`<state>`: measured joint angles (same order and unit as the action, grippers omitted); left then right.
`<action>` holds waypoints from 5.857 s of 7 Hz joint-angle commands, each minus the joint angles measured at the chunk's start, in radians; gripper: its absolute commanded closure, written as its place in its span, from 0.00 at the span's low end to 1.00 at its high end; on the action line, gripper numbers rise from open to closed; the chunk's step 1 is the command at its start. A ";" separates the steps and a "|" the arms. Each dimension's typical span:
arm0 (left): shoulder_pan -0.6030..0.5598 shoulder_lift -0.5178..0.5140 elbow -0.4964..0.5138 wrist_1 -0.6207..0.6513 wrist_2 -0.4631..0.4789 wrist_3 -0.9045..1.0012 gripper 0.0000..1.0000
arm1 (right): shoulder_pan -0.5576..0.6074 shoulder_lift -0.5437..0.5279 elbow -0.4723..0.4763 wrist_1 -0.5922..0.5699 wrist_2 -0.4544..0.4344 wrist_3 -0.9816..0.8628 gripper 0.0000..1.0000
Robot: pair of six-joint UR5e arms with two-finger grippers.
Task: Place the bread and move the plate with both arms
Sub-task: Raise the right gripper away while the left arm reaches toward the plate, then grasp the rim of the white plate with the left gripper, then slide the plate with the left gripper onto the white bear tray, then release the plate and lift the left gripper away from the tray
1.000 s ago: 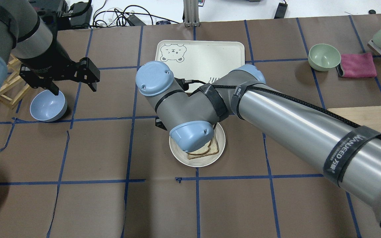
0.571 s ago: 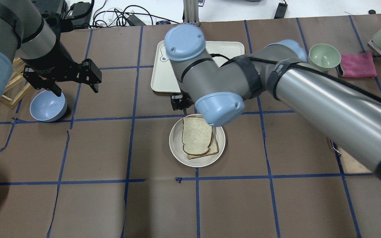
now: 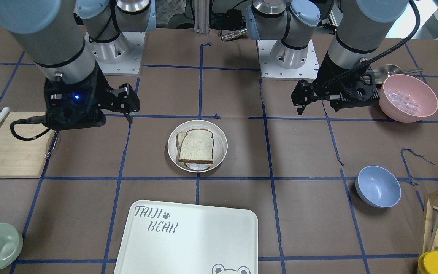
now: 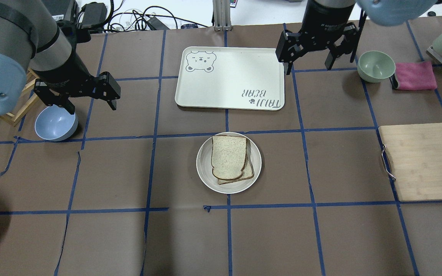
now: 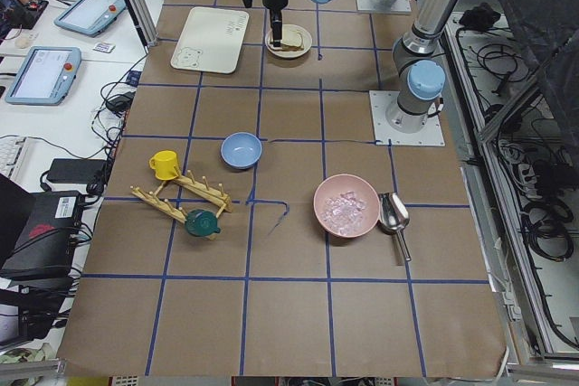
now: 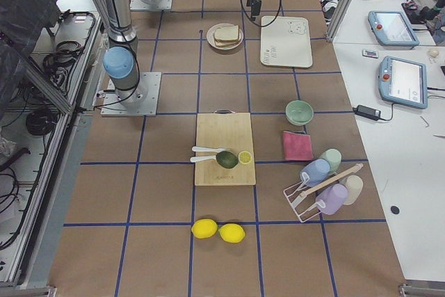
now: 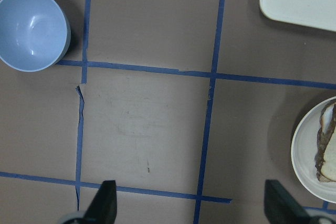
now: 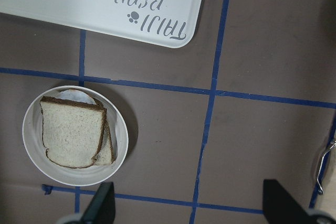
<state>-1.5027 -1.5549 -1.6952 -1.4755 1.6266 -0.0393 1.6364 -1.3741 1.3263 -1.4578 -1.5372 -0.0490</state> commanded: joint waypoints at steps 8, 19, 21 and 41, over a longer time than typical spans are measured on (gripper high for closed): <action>-0.200 -0.214 -0.330 0.506 -0.232 -0.083 0.28 | -0.033 -0.066 -0.021 -0.056 -0.035 -0.009 0.00; -0.229 -0.363 -0.316 0.583 -0.330 -0.186 1.00 | -0.043 -0.071 0.025 -0.076 -0.026 -0.008 0.00; -0.222 -0.338 -0.240 0.560 -0.332 -0.203 1.00 | -0.041 -0.071 0.027 -0.076 -0.024 -0.008 0.00; -0.122 -0.603 0.477 0.204 -0.199 0.033 0.00 | -0.041 -0.071 0.027 -0.073 -0.026 -0.009 0.00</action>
<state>-1.6308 -2.2395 -1.2112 -1.2357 1.3852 -0.0064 1.5954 -1.4450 1.3529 -1.5312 -1.5627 -0.0578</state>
